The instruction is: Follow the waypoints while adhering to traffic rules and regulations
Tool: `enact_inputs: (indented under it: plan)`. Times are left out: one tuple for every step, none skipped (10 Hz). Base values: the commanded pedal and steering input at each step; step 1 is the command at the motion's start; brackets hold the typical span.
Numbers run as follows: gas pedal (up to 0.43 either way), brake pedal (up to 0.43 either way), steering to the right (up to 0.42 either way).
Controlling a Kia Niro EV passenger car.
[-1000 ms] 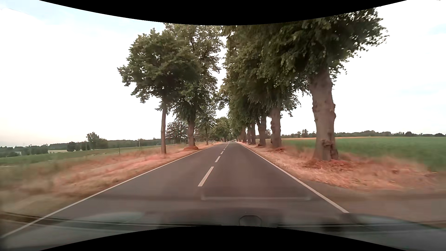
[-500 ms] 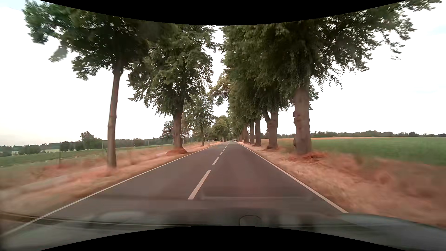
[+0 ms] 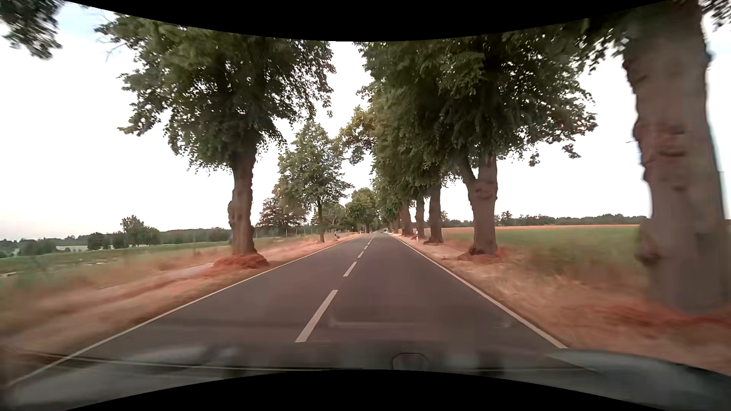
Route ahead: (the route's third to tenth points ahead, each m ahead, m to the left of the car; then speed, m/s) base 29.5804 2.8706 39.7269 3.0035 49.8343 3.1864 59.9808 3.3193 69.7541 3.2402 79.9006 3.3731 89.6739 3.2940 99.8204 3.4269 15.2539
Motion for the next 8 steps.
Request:
enact_inputs:
  plan:
    - [0.37, 0.0, -0.004]
    - [0.378, 0.0, -0.005]
    - [0.378, 0.0, -0.005]
    - [0.378, 0.0, -0.004]
    - [0.378, 0.0, -0.004]
    - [0.378, 0.0, -0.004]
    - [0.378, 0.0, -0.004]
    - [0.378, 0.0, -0.004]
